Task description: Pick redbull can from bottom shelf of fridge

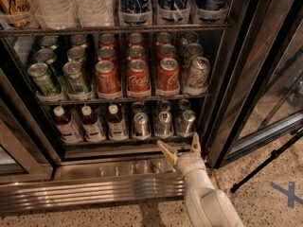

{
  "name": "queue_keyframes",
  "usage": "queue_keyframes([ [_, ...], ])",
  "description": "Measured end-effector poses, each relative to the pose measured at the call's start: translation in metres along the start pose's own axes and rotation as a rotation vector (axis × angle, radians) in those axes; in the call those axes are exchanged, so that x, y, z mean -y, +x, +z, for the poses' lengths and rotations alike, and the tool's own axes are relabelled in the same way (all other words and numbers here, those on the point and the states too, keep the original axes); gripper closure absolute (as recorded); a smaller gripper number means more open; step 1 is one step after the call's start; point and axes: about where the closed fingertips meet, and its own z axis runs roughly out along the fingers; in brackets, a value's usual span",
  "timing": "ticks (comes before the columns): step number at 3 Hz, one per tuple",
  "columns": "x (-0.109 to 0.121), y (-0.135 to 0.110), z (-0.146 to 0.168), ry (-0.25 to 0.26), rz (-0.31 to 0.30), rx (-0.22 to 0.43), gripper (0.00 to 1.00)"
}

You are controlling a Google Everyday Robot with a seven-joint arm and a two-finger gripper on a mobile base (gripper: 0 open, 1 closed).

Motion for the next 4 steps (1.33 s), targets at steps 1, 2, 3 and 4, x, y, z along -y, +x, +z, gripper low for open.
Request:
queue_keyframes([
  [1, -0.0004, 0.0008, 0.0002, -0.002, -0.001, -0.002, 0.26],
  [2, -0.0007, 0.0013, 0.0003, -0.003, -0.002, -0.004, 0.28],
  [3, -0.0007, 0.0013, 0.0003, -0.003, -0.002, -0.004, 0.41],
  [4, -0.0002, 0.0017, 0.0011, -0.001, -0.002, -0.006, 0.25],
])
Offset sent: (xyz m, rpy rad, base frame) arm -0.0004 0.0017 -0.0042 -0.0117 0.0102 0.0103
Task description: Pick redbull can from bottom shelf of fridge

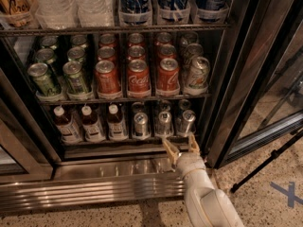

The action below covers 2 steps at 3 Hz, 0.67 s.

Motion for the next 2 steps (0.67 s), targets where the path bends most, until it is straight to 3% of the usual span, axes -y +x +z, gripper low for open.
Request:
queue_keyframes([
  [1, 0.039, 0.005, 0.016, 0.105, -0.003, -0.036, 0.24],
  [2, 0.036, -0.006, 0.035, 0.111, -0.017, -0.035, 0.22],
])
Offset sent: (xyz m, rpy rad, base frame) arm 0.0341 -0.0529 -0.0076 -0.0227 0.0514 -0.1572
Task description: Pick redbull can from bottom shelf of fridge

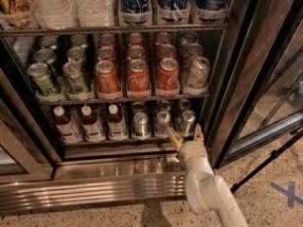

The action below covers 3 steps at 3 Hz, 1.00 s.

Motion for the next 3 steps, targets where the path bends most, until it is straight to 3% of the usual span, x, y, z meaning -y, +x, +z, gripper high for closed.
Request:
queue_keyframes([
  [1, 0.000, 0.000, 0.000, 0.000, 0.000, 0.000, 0.25],
  [3, 0.008, -0.005, 0.022, 0.050, -0.021, -0.001, 0.26],
])
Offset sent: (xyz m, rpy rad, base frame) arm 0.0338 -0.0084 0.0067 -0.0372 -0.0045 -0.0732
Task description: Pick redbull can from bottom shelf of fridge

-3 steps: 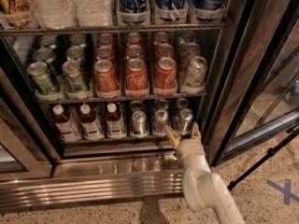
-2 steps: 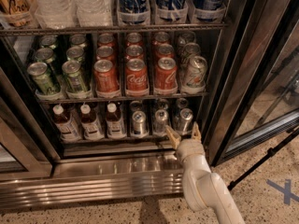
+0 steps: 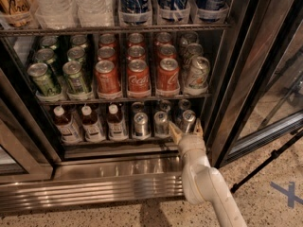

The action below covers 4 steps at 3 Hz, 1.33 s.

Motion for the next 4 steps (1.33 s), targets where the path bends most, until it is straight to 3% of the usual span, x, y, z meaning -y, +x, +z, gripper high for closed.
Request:
queue_keyframes([
  [1, 0.001, 0.006, 0.001, -0.001, 0.034, -0.006, 0.42],
  [3, 0.007, -0.001, 0.013, 0.025, 0.021, -0.001, 0.44],
  [4, 0.008, -0.001, 0.013, 0.026, 0.021, -0.001, 0.59],
])
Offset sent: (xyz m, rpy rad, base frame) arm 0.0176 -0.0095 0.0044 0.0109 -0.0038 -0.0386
